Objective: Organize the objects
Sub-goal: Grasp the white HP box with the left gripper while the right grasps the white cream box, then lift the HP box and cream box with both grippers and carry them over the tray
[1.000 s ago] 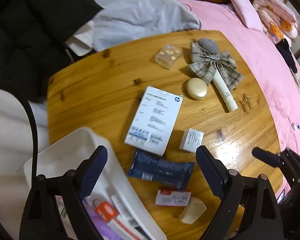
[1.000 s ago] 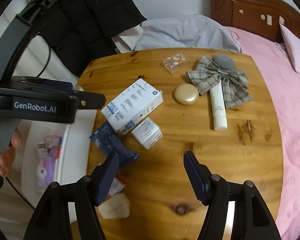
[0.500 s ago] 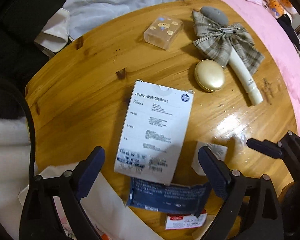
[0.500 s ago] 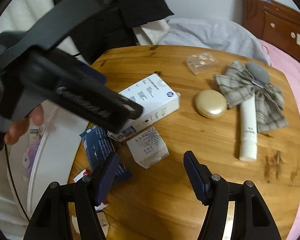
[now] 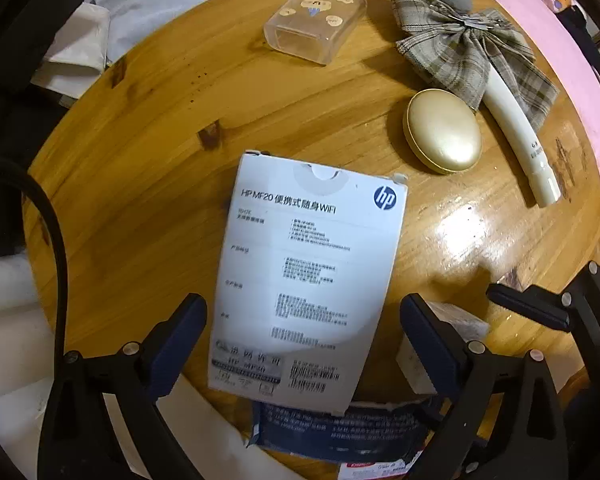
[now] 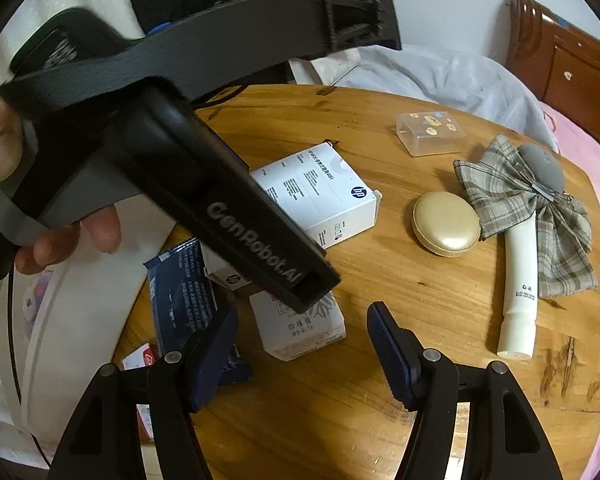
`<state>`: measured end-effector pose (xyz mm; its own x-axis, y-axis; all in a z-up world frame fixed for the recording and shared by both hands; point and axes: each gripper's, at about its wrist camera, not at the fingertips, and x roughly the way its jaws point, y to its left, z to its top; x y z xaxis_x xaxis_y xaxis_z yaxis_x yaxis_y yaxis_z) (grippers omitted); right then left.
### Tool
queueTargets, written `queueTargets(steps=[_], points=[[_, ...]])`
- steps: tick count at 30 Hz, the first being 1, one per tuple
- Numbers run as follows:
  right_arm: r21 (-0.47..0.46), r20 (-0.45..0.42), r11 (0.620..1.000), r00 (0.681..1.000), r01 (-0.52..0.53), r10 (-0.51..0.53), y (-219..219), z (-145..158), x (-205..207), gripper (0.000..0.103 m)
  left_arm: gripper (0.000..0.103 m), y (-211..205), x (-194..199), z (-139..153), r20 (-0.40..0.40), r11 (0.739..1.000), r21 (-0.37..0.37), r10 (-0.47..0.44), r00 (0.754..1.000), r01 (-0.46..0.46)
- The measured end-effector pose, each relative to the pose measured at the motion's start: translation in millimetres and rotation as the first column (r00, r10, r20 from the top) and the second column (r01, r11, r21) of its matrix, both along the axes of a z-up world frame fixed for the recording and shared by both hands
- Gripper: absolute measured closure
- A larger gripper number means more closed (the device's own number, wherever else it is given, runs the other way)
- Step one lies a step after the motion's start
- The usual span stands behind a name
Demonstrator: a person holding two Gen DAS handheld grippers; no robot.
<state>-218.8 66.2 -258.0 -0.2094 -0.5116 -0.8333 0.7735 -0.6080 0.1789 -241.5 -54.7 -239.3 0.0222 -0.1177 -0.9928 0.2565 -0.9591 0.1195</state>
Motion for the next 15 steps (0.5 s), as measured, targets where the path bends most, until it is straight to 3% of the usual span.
queueTargets(steps=[6,15], points=[[0.025,-0.002,0.999,0.999,-0.034,0.034,-6,-8,3,0.058,0.006,-10,-1,-11,0.027,0.997,0.031,0.068,0.997,-0.069],[0.021,0.020,0.999,0.999,-0.034,0.034,-3,-11,5,0.059,0.008,-8,1,-15,0.035,0.996,0.003,0.093,0.995,-0.093]])
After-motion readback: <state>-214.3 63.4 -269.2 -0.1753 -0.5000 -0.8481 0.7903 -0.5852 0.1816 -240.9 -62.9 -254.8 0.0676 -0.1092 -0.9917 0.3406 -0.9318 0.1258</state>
